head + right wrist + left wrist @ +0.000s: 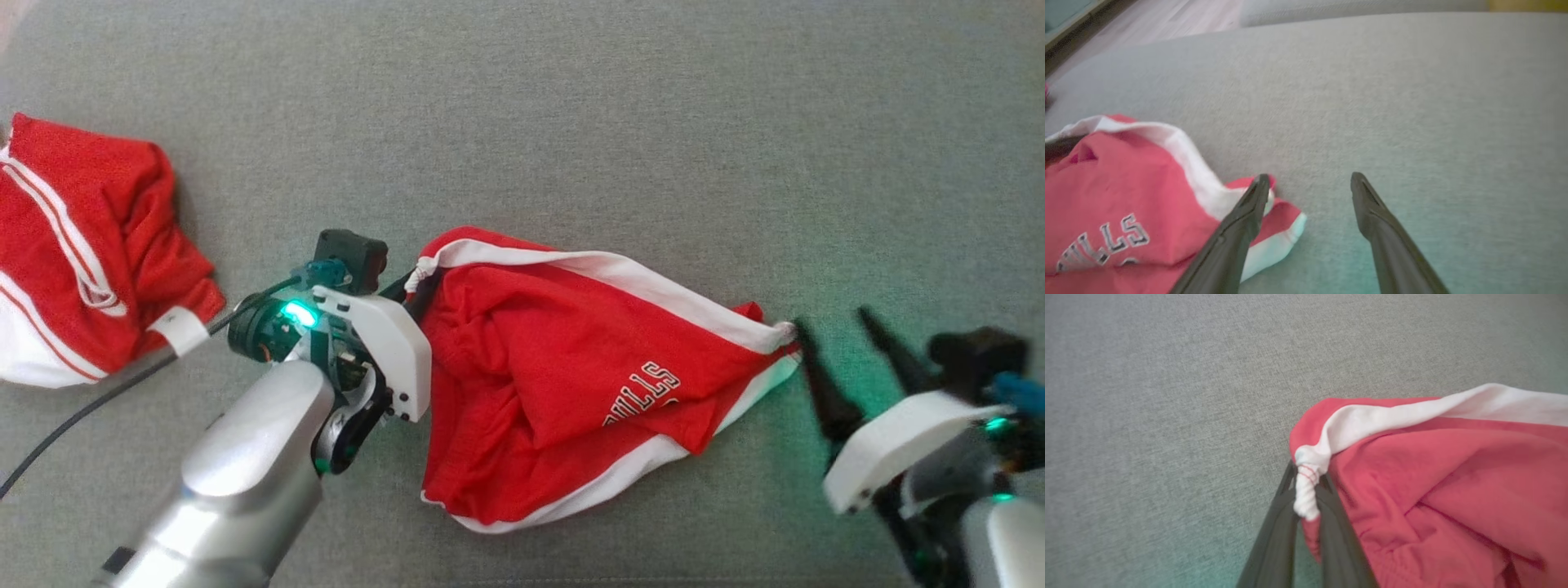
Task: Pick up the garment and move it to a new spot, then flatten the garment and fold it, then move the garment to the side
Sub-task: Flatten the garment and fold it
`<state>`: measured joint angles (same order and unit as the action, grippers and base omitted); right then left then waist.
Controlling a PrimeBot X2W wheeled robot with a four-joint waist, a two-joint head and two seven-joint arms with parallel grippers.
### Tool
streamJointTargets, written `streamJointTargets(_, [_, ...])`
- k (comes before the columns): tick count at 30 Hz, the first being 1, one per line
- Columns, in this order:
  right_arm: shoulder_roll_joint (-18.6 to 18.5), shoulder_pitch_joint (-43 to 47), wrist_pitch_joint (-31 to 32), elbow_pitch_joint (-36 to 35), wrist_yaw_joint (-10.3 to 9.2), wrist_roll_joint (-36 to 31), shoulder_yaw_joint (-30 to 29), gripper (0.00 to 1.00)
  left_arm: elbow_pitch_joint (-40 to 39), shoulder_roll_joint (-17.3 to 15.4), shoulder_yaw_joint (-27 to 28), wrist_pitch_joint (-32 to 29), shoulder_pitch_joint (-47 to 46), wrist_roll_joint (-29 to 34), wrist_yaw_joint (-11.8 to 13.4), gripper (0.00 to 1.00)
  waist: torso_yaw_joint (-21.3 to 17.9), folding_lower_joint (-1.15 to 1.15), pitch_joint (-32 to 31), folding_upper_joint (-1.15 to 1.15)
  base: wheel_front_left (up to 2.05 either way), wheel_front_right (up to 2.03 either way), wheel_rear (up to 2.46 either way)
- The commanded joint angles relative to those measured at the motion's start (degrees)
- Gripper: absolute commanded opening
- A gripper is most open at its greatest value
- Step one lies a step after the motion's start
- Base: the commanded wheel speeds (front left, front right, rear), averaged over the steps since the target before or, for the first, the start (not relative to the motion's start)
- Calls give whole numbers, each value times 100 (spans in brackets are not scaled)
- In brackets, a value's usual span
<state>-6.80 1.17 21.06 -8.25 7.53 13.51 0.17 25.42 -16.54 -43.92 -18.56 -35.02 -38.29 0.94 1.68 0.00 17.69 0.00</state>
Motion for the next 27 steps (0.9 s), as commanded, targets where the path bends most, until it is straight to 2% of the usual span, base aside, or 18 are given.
streamJointTargets(1, [-153,73,108,-186,-4,86,334,100,-138,-97,160,42,-229,22,-21,0,17,0,-2,0,0,0,0])
streamJointTargets(6, [-272,76,305,-179,-4,332,788,100,-163,-91,147,108,-207,26,5,0,57,0,27,0,0,0,0])
streamJointTargets(27, [-668,-386,341,-81,-4,580,1591,100,-78,3,109,390,-243,6,32,0,218,0,90,0,0,0,0])
